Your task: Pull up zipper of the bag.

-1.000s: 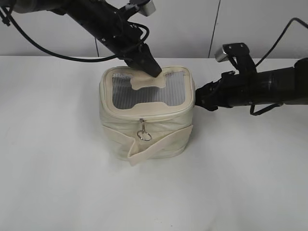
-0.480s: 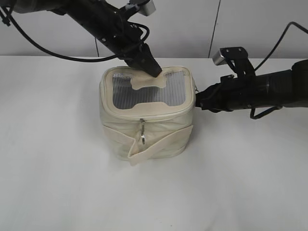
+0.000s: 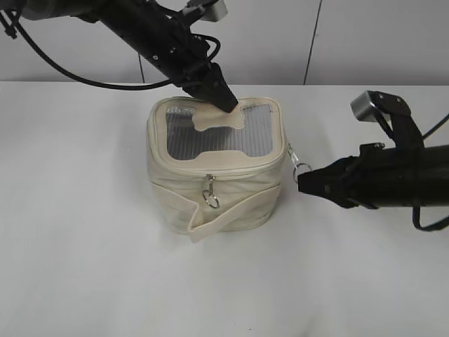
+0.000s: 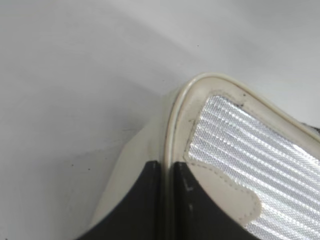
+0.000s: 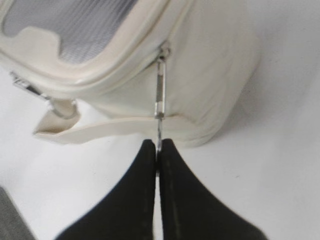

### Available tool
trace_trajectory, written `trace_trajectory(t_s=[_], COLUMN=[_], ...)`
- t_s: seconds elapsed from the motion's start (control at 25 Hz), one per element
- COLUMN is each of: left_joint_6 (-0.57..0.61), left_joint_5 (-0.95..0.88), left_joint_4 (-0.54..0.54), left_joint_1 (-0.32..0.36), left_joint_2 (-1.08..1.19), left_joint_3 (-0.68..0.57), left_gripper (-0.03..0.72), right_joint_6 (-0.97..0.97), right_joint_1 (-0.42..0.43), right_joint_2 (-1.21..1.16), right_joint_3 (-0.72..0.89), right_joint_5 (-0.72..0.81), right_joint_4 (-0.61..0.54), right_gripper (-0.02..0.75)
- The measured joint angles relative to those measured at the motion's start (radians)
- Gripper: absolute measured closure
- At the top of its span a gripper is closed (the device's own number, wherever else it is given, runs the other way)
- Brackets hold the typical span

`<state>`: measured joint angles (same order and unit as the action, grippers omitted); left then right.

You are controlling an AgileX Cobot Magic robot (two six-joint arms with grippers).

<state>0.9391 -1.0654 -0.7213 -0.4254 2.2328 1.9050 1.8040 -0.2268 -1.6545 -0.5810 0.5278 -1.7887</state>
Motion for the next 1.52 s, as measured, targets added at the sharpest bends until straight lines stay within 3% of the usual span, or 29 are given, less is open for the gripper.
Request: trace_trajectory(t_s=[0.2,0.4,0.52,0.76,0.88,0.96,1.08,1.32,1.44,1.52], left_joint_6=[-0.082,-0.132,-0.148,-0.189,-0.205,-0.213,-0.225,-0.269,-0.282,-0.292], left_joint_5=[0.004,0.019,0.034,0.04,0.07,0.08,0.078,0.047,0.067,0.118], left_joint_4=[0.0,0.023,0.038,0.045,0.033,0.021,0.022,0.018,0.016,0.026], left_joint_1=[-0.003,-0.019,-0.032,-0.035,-0.036,-0.034,-0.032,-0.025,-0.025,-0.025], left_joint_2=[-0.001,-0.004,-0.005,-0.005,-0.005,-0.009,-0.037,-0.195,-0.329,-0.466], left_joint_3=[0.0,-0.001,-0.001,-0.001,0.0,0.0,-0.001,-0.047,-0.199,-0.367], left_gripper=[0.636,0.636,0.636,0.615,0.482,0.367,0.353,0.418,0.427,0.433], right_joint_6=[-0.11,-0.14,-0.176,-0.362,-0.523,-0.658,-0.895,-1.409,-1.58,-1.649], right_joint_1=[-0.064,-0.291,-0.378,-0.409,-0.397,-0.39,-0.377,-0.375,-0.374,-0.374], right_joint_2=[0.058,0.033,-0.034,-0.112,-0.104,-0.077,0.015,0.284,0.446,0.569], right_joint_3=[0.077,0.002,-0.094,-0.171,-0.173,-0.168,-0.168,-0.138,-0.086,-0.045], right_joint_5=[0.095,0.021,-0.007,-0.024,0.024,0.06,0.069,0.094,0.16,0.222], right_joint_4=[0.084,-0.005,-0.016,0.078,0.257,0.417,0.675,1.146,1.325,1.414], right_gripper=[0.729,0.726,0.724,0.695,0.549,0.394,0.272,0.24,0.239,0.239])
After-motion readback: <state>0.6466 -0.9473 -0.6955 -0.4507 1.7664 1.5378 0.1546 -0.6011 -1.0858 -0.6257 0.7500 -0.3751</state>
